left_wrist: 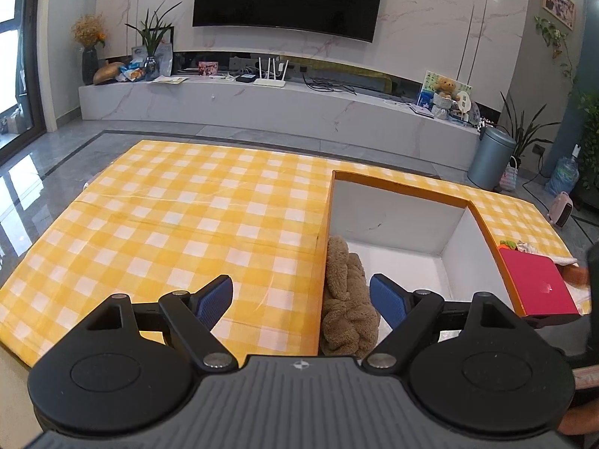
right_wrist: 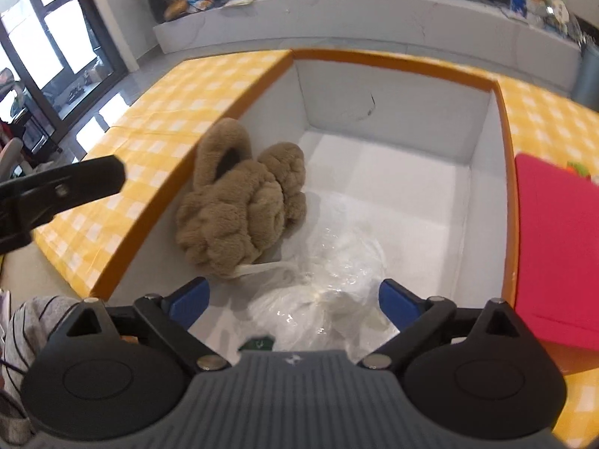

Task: Organize soft objects
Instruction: 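Lower the plastic bag into the white box and open the right tool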

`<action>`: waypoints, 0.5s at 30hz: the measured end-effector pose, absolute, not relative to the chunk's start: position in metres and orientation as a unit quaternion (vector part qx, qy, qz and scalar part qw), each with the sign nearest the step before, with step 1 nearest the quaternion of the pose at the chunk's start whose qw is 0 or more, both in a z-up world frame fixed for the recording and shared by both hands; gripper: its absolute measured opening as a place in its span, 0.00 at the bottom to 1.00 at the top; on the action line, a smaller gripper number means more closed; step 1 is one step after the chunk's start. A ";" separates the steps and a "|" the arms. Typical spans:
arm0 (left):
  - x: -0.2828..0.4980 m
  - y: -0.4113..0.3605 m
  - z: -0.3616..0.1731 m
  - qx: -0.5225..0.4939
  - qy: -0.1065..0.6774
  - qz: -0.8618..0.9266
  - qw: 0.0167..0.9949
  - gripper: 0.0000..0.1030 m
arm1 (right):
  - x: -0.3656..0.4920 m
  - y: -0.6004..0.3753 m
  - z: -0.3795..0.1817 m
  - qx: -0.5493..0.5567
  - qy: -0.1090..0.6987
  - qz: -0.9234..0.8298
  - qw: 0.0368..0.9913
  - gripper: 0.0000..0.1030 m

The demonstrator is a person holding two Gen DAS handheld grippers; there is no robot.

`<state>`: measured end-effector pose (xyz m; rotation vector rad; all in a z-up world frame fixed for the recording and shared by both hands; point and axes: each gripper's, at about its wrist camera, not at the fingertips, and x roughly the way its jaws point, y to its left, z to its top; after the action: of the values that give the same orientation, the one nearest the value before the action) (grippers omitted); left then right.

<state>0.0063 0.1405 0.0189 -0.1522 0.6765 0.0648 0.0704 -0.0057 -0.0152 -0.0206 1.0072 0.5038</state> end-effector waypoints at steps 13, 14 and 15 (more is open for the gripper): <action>0.001 0.157 0.024 -0.091 0.321 0.063 0.941 0.95 | 0.098 -0.005 0.047 0.000 0.382 0.248 0.890 0.75; 0.000 0.159 0.025 -0.091 0.319 0.067 0.941 0.95 | 0.106 0.001 0.045 -0.003 0.389 0.248 0.887 0.68; 0.000 0.162 0.025 -0.092 0.318 0.072 0.941 0.95 | 0.112 0.009 0.041 -0.008 0.398 0.246 0.884 0.61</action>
<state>-0.0003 0.1618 0.0252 -0.1877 0.6486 0.1478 0.1123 0.0087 0.0408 -0.0168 0.8275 0.5111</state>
